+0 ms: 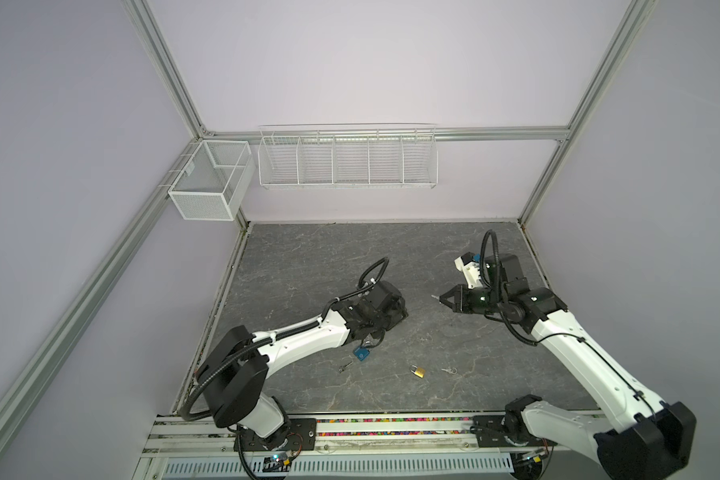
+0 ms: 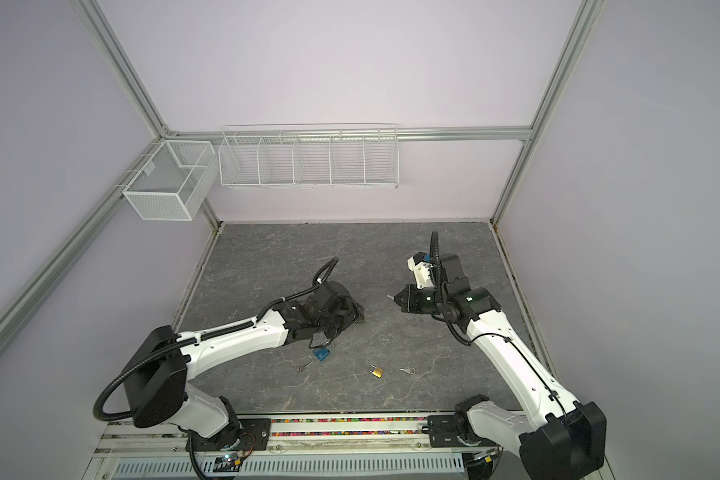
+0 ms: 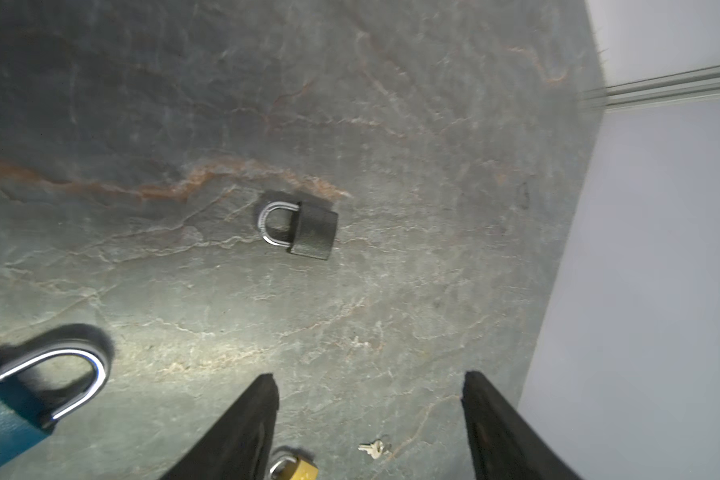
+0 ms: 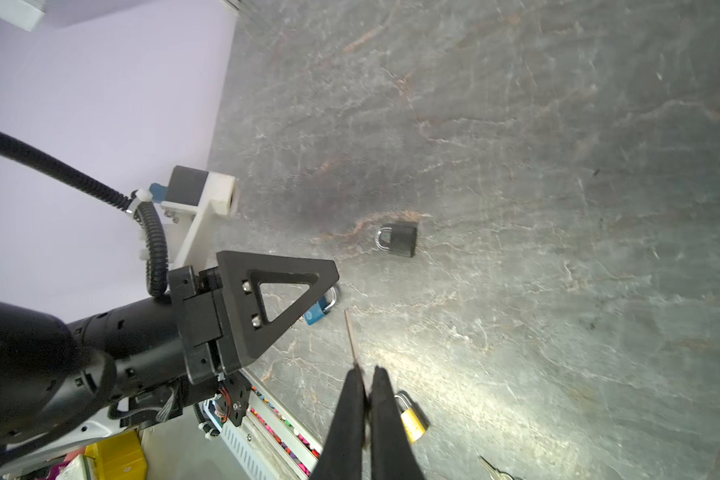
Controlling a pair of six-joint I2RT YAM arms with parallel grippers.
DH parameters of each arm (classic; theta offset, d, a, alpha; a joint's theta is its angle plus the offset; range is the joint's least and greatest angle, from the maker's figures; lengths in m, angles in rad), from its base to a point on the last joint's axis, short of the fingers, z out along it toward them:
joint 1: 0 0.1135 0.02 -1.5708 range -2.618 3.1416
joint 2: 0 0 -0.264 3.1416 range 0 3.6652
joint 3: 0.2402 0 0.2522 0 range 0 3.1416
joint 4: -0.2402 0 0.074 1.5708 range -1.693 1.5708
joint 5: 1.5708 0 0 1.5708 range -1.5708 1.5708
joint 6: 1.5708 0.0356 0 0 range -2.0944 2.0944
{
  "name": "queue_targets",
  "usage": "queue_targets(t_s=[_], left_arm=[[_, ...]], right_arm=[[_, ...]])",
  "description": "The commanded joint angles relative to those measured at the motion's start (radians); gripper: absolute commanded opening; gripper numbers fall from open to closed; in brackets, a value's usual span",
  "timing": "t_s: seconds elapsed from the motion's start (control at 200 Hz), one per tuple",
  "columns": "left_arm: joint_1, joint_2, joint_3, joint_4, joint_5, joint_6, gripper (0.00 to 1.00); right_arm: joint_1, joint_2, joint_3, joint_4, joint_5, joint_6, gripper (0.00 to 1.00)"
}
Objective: Unlock with the key
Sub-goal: 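Lower the left gripper toward the black padlock while the right gripper holds the key, then close the left gripper on the black padlock body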
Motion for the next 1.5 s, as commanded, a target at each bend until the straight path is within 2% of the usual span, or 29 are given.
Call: queue_targets(t_s=[0.0,0.36,0.735,0.91,1.269,1.494], left_arm=[[-0.003,0.057,0.024,0.011,-0.032,-0.073,0.71],[-0.001,0.216,0.112,0.019,-0.056,-0.044,0.71],[0.020,0.309,0.203,-0.018,-0.067,0.015,0.70],[0.038,0.348,0.230,-0.018,-0.037,0.041,0.70],[0.062,0.410,0.339,-0.108,-0.044,0.122,0.68],[0.062,0.468,0.444,-0.243,-0.043,0.213,0.65]], right_arm=[[-0.012,0.020,-0.016,-0.024,0.020,-0.014,0.06],[-0.085,0.019,-0.040,-0.022,0.009,-0.013,0.06],[-0.114,0.009,-0.048,-0.022,-0.001,-0.019,0.06],[-0.122,0.011,-0.050,-0.022,-0.005,-0.016,0.06],[-0.138,0.010,-0.056,-0.016,-0.017,-0.015,0.06],[-0.155,0.010,-0.071,0.001,-0.056,0.006,0.06]])
